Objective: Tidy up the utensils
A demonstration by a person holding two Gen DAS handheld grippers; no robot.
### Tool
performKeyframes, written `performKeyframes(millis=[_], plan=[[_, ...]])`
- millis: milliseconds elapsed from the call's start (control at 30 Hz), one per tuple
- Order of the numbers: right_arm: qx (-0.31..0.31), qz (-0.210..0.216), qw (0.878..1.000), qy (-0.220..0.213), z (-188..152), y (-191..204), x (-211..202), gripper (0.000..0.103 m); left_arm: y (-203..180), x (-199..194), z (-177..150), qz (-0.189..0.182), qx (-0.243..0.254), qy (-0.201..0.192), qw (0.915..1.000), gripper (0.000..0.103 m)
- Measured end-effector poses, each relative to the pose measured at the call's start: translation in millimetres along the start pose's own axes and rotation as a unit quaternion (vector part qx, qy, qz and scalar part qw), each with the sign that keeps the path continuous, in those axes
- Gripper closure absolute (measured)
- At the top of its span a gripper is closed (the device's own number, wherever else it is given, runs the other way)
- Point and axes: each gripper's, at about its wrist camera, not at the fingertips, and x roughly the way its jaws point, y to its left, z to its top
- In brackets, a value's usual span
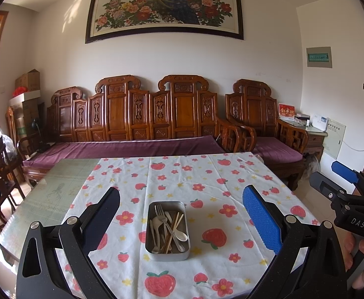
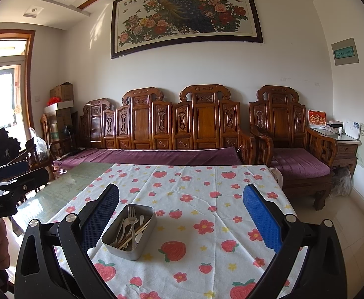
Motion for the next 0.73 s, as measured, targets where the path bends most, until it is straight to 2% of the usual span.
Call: performKeyframes(millis=[733], plan=[[0.003,0.002,1.0,0.002,-5.3,5.0,0.6,0.003,-0.3,-3.3,3.4,0.0,-0.002,0.003,1.0,0.008]])
